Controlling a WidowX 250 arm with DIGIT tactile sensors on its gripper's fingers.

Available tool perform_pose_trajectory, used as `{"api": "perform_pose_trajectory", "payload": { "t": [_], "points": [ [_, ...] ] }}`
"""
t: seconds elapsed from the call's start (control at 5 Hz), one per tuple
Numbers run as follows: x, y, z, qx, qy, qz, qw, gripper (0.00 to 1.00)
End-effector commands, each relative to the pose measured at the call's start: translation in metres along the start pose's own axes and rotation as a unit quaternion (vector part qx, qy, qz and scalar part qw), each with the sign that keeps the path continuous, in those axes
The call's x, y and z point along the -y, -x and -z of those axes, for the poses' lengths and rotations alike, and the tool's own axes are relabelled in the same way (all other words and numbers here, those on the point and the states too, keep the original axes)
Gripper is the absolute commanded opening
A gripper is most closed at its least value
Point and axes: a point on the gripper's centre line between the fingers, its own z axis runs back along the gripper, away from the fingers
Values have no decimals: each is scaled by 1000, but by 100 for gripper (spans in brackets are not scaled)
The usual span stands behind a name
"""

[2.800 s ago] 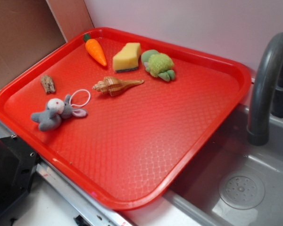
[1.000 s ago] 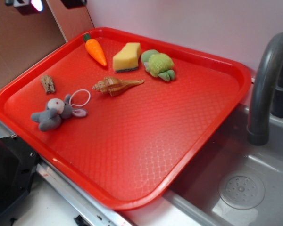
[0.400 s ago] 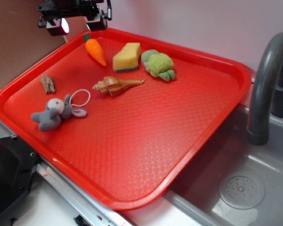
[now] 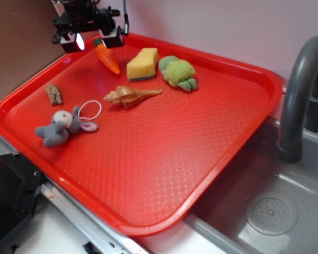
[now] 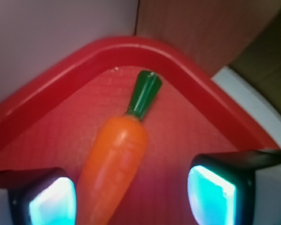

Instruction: Grab the carrot.

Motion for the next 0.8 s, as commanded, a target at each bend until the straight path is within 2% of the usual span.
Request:
{"api": "perform_pose_trajectory", "payload": {
  "t": [0.0, 0.2, 0.4, 0.6],
  "points": [
    [12, -19, 8, -7, 35, 19, 999, 100],
    [10, -18, 9, -23, 31, 13, 999, 0],
    [4, -12, -18, -30, 10, 56, 998, 0],
    [11, 17, -69, -13, -41, 172, 984, 0]
  ]
}}
